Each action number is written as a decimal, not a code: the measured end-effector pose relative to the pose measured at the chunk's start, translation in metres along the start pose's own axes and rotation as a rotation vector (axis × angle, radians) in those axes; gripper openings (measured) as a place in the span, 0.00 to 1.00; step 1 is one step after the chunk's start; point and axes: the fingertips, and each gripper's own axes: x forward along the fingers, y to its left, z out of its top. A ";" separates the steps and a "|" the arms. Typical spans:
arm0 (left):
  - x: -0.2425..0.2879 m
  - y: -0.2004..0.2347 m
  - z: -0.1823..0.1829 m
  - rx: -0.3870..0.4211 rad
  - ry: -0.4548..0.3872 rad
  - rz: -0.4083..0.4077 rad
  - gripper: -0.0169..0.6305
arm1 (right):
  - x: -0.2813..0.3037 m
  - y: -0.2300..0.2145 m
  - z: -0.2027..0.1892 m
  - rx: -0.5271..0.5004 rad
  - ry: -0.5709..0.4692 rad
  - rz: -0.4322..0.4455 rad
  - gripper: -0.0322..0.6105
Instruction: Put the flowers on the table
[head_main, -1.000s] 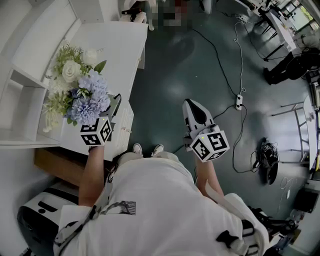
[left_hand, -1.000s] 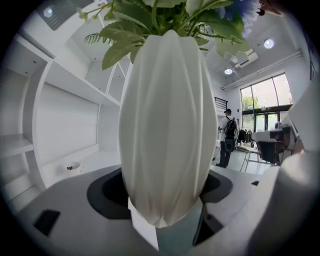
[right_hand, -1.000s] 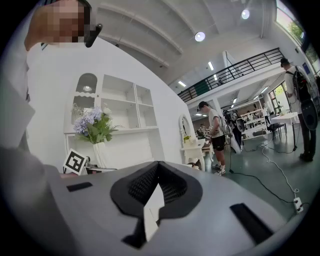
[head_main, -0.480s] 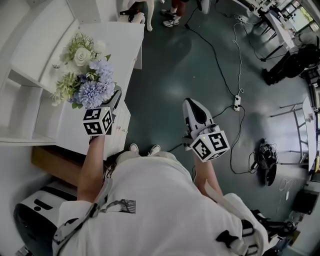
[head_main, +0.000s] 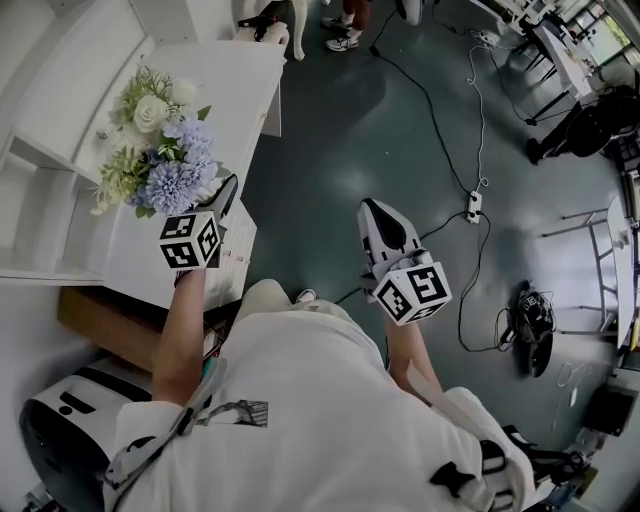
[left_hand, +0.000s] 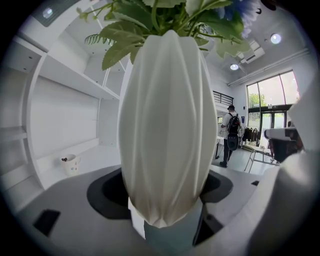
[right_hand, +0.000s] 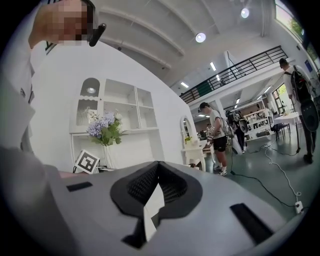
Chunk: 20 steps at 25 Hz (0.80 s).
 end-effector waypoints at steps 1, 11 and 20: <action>0.000 -0.002 -0.001 0.001 0.003 0.002 0.61 | 0.000 -0.001 -0.002 0.002 0.005 0.006 0.06; 0.022 0.021 -0.005 -0.029 0.014 0.048 0.61 | 0.049 -0.017 -0.007 0.020 0.038 0.056 0.06; 0.122 0.061 0.021 -0.055 0.027 0.042 0.61 | 0.146 -0.075 0.015 0.012 0.059 0.036 0.06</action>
